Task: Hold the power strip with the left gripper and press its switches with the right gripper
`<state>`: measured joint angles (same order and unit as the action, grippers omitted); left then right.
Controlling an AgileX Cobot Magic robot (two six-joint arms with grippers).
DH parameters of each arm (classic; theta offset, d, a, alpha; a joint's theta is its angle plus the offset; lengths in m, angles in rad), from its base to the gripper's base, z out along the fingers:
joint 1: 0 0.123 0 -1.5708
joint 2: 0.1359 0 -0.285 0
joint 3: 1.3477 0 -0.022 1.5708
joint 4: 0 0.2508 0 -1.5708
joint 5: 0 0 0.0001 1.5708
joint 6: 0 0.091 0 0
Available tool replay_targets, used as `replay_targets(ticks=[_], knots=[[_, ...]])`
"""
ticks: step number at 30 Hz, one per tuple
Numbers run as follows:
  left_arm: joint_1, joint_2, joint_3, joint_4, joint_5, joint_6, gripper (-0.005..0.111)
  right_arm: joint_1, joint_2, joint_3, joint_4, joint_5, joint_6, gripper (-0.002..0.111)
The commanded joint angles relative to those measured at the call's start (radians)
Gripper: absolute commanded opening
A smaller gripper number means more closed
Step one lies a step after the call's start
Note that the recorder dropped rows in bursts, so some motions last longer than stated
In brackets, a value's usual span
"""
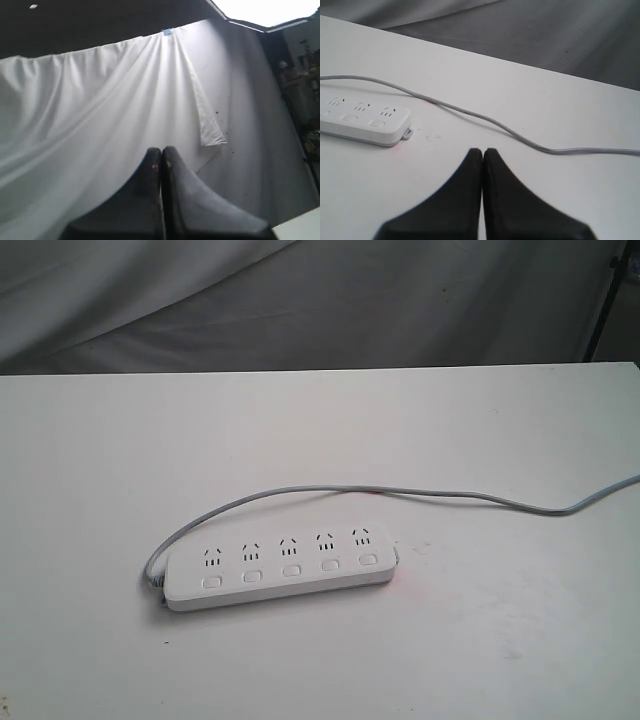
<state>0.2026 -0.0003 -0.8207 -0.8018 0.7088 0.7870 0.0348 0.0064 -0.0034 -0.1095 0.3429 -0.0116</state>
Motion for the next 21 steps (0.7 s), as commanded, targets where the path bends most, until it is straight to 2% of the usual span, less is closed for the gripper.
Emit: replay_targets(ticks=[1,2,5,7,11,21], knots=[[0.003,0.0,-0.004,0.322,-0.098,-0.459,0.0,0.002,-0.006,0.003,0.007,-0.002,0.001,0.0],[0.005,0.0,-0.002,0.45,-0.128,-0.605,0.0,0.002,-0.006,0.003,0.007,-0.002,0.001,0.0],[0.01,0.0,0.072,0.627,-0.294,-0.833,0.0,0.002,-0.006,0.003,0.007,-0.002,0.001,0.0],[0.01,0.0,0.14,0.656,-0.386,-0.837,0.0,0.002,-0.006,0.003,0.007,-0.002,0.001,0.0],[0.01,0.0,0.294,0.711,-0.47,-0.837,0.0,0.002,-0.006,0.003,0.007,-0.002,0.001,0.0],[0.008,0.0,0.495,0.802,-0.527,-0.835,0.0,0.002,-0.006,0.003,0.007,-0.002,0.001,0.0]])
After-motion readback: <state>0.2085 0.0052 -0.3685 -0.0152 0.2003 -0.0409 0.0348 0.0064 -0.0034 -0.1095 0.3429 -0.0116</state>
